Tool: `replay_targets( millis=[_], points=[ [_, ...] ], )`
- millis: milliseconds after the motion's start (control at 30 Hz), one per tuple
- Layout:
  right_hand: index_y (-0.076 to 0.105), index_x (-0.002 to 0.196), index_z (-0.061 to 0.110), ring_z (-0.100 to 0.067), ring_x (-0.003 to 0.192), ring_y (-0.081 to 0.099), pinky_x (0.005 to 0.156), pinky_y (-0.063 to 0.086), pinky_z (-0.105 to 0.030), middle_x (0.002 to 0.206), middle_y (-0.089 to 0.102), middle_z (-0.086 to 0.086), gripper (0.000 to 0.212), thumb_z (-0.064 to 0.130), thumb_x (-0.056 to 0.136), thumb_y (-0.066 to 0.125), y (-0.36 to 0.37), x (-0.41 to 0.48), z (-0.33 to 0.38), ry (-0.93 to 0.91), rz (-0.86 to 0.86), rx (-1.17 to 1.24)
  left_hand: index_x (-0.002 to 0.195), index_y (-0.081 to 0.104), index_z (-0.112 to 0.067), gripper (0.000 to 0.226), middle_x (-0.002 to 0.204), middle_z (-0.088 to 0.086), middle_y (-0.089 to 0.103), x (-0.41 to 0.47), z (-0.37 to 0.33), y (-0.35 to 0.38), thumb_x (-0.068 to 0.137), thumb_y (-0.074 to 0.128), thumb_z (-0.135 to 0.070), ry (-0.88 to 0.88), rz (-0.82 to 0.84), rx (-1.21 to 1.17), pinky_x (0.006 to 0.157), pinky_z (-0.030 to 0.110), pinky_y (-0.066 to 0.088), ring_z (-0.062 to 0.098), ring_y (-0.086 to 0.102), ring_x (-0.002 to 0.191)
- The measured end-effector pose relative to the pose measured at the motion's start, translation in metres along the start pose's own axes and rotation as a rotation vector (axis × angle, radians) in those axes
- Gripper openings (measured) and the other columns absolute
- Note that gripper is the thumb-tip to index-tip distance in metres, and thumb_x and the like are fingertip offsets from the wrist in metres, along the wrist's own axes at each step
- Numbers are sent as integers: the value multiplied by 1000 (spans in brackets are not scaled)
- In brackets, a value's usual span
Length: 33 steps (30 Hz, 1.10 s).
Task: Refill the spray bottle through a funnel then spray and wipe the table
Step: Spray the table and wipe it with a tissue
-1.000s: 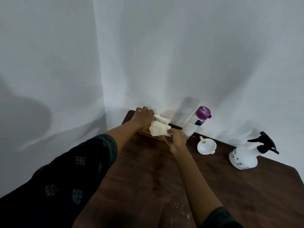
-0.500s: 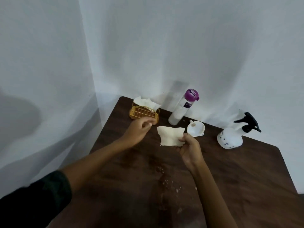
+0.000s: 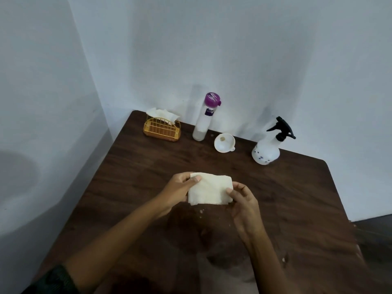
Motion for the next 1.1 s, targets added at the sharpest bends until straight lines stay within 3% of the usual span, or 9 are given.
replay_targets(
  millis=[167,300,433,500,633,767,900,967,1100],
  points=[
    [62,104,10,-23,88,69,70,57,-37,97,72,-11,34,-2,74,71,-35,-30,-1,-121,-132,-228,109,64,-12,19,102,4,70,-24,34,27,95,52,-17,-110,-20,-73,78,38,58,18,68,92],
    [62,97,18,-11,90,62,76,54,-32,95,66,7,28,1,75,66,-46,-48,1,-401,-246,-723,115,60,-6,24,104,9,68,-35,67,52,96,51,-17,-227,-67,-60,67,30,57,19,67,87],
    [64,92,24,1,91,49,75,42,-18,93,59,20,25,28,70,52,-26,-71,-26,-597,33,-1162,113,59,-8,40,101,13,70,-44,96,76,97,42,-40,-394,-19,-352,70,36,56,25,69,89],
    [66,88,26,1,93,54,80,45,-19,92,63,21,23,34,69,55,-34,-76,-40,-520,98,-1078,113,58,-7,47,94,12,70,-47,105,81,96,40,-47,-442,-33,-378,67,35,55,24,68,84],
    [68,95,20,-2,91,59,79,49,-21,95,64,14,38,46,70,54,-60,-64,-53,-415,-18,-957,119,57,-15,51,113,11,67,-49,120,102,93,37,-54,-470,68,-343,91,37,50,23,63,105],
    [71,87,11,-7,75,59,66,41,-9,82,62,8,9,15,81,66,-70,-50,-67,-409,-86,-982,133,45,-17,59,131,6,56,-48,128,120,91,34,-57,-475,251,-390,99,33,44,19,54,118],
    [69,81,8,-15,76,57,65,41,-19,82,61,-1,24,21,86,50,-89,-35,-57,-539,-298,-1146,117,58,-22,23,128,3,60,-31,115,70,97,49,-23,-162,-18,92,87,23,47,20,57,116],
    [69,86,7,-13,79,51,58,43,-24,86,60,0,12,12,85,58,-98,-22,-55,-560,-341,-1264,111,63,-17,22,118,1,64,-24,98,28,93,53,-8,76,-214,396,94,22,44,18,57,115],
    [67,81,7,-23,69,54,56,49,-34,81,60,-5,15,12,68,74,-92,-7,-79,-570,-161,-1574,140,42,-22,44,150,3,35,-7,95,-45,96,47,-26,165,-394,1205,113,37,19,22,27,141]
  ],
)
Point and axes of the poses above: each hand's wrist, its own x-axis towards the middle knuckle, its own y-axis out of the palm, z = x × y, the point moved 7 cm from there along x, towards the middle knuckle
